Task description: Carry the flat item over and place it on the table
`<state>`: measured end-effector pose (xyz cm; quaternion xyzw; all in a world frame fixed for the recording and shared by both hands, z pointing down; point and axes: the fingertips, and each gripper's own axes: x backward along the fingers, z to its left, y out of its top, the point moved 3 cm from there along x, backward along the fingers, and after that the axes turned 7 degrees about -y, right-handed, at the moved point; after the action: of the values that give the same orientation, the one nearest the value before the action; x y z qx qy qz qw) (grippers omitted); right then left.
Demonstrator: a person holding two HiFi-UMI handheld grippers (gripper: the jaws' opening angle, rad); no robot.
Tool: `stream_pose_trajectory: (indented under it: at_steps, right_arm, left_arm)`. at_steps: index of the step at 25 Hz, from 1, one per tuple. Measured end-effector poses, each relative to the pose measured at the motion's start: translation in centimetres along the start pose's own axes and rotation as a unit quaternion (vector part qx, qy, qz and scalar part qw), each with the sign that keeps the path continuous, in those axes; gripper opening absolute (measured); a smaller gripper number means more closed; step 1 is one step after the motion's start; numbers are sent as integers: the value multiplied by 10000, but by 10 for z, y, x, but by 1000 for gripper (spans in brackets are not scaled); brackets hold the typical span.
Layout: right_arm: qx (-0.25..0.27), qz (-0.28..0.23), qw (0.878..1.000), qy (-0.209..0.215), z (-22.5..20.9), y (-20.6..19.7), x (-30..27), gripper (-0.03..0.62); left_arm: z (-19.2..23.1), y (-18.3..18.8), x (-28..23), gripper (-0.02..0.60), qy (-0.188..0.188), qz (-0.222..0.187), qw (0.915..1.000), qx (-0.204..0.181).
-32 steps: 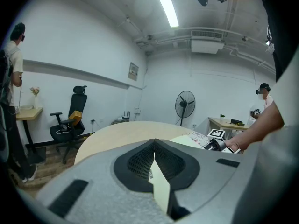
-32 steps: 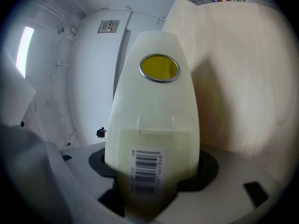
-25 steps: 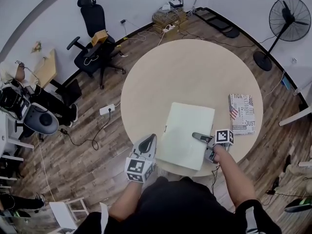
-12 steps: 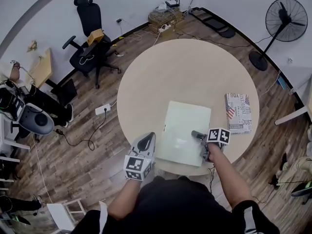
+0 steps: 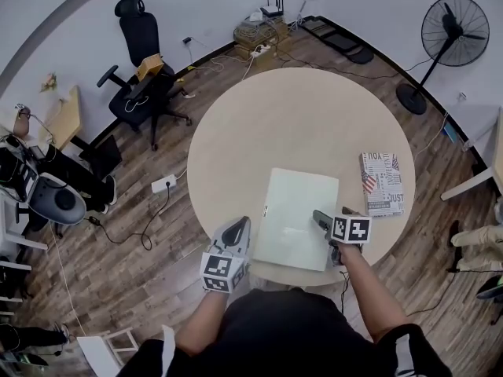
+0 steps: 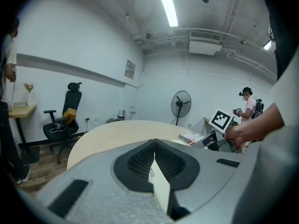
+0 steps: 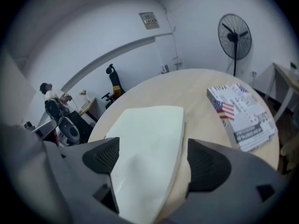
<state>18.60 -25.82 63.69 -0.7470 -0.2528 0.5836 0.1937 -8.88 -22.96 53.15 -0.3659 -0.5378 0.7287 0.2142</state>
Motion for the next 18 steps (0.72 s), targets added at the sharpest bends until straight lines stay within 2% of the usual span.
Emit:
stream_pose_trajectory:
  at_steps: [3,6,10,15,18]
  right_arm:
    - [752,-756,9942,-118,14,25,28,413]
    - [1448,-1460,9781,-331,30,43,56,413]
    - [1777,-2135,9598,-393,47,60,89,403]
    - [1868,-2827,9396,-486,61,79,128,185]
    - [1779,-3007,9352,-581,60,83,142,88]
  left_arm:
    - [0,1,-3,7,-25,23,10000,-71]
    - [-1,3,-5,6,-78,12,9999,-106]
    - [4,11,-4,6,11,-66,9999,-106]
    - [8,25,-2,7,13,-106,9996,-273]
    - [4,28,-2,6,-25,-126,9993,-348]
